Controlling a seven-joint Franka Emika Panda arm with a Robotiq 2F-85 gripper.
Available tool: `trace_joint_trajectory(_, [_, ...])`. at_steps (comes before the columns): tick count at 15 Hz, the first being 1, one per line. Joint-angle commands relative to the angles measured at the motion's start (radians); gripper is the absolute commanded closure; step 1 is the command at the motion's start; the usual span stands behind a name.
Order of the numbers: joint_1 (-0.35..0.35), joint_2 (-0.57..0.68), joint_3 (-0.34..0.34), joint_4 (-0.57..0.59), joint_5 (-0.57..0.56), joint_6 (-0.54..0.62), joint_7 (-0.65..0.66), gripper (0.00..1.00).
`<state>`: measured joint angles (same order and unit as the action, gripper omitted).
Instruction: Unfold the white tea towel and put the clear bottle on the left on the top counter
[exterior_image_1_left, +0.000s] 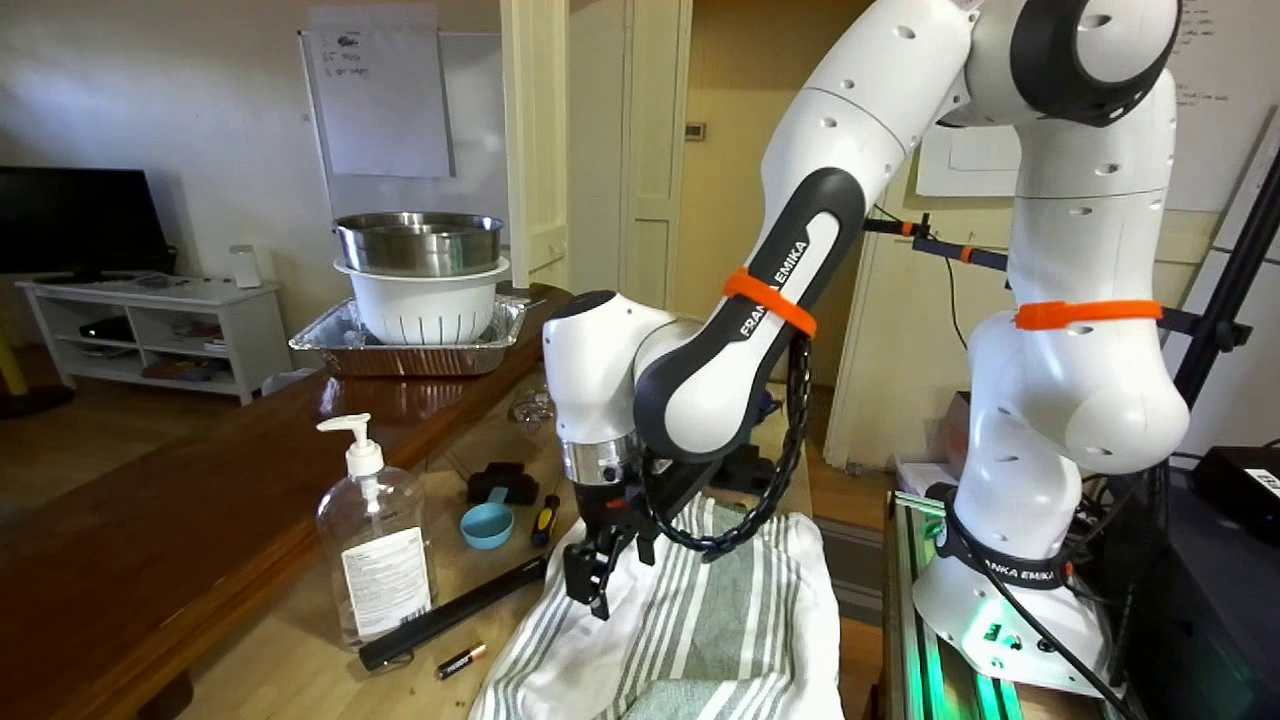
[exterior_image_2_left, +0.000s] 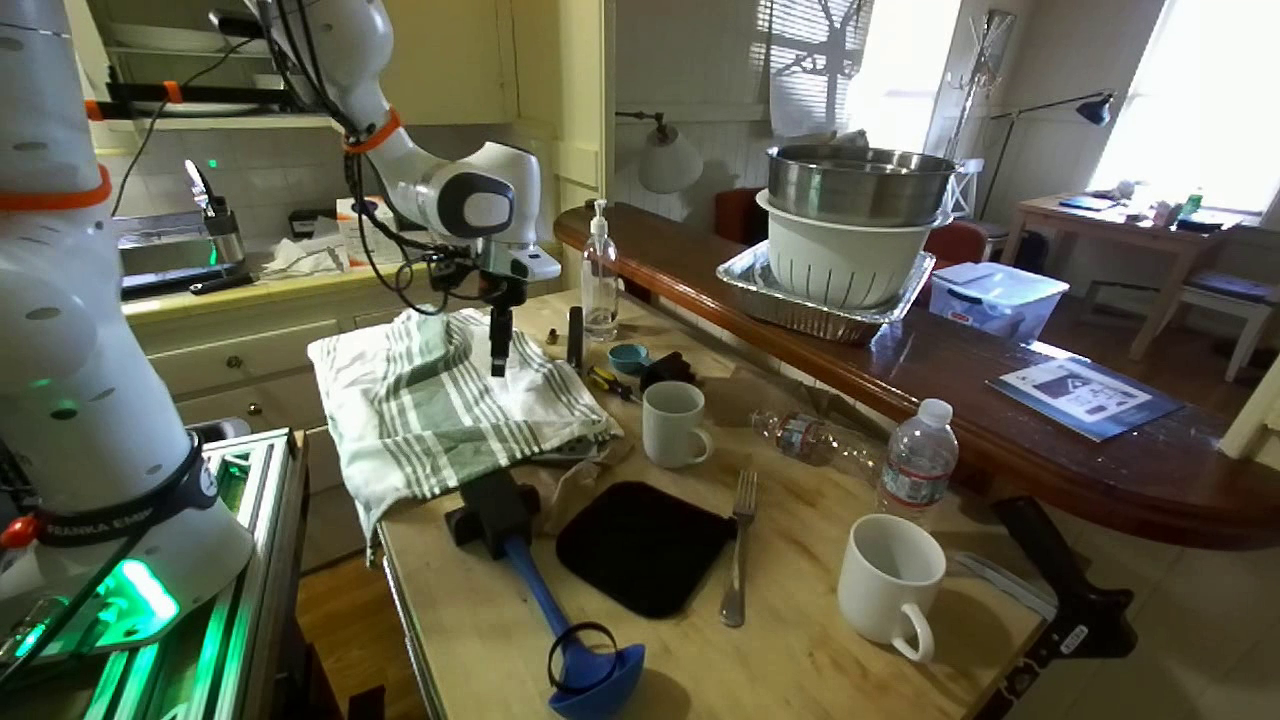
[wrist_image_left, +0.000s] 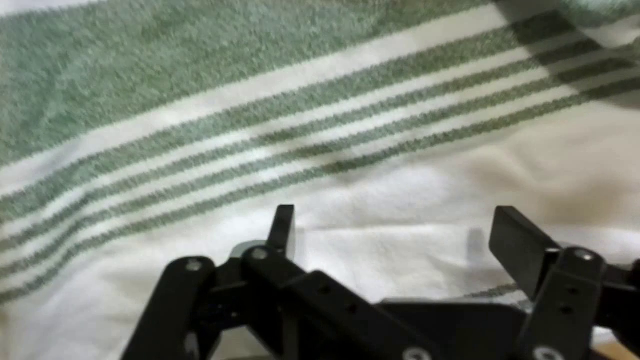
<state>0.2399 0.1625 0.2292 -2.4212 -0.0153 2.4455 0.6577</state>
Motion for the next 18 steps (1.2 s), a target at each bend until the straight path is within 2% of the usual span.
trace_joint_trajectory(1, [0.023,0.014,-0.019,0.015,0.001,0.001,-0.002,0.00])
trace_joint_trajectory(5, [0.022,0.011,-0.024,0.012,0.001,0.001,-0.002,0.00])
trace_joint_trajectory(10, [0.025,0.120,-0.039,0.051,-0.034,0.156,-0.067,0.00])
trace_joint_trajectory(14, [0.055,0.198,-0.074,0.086,-0.061,0.266,-0.129,0.00])
trace_joint_trajectory(18, [0.103,0.247,-0.114,0.142,-0.098,0.275,-0.160,0.00])
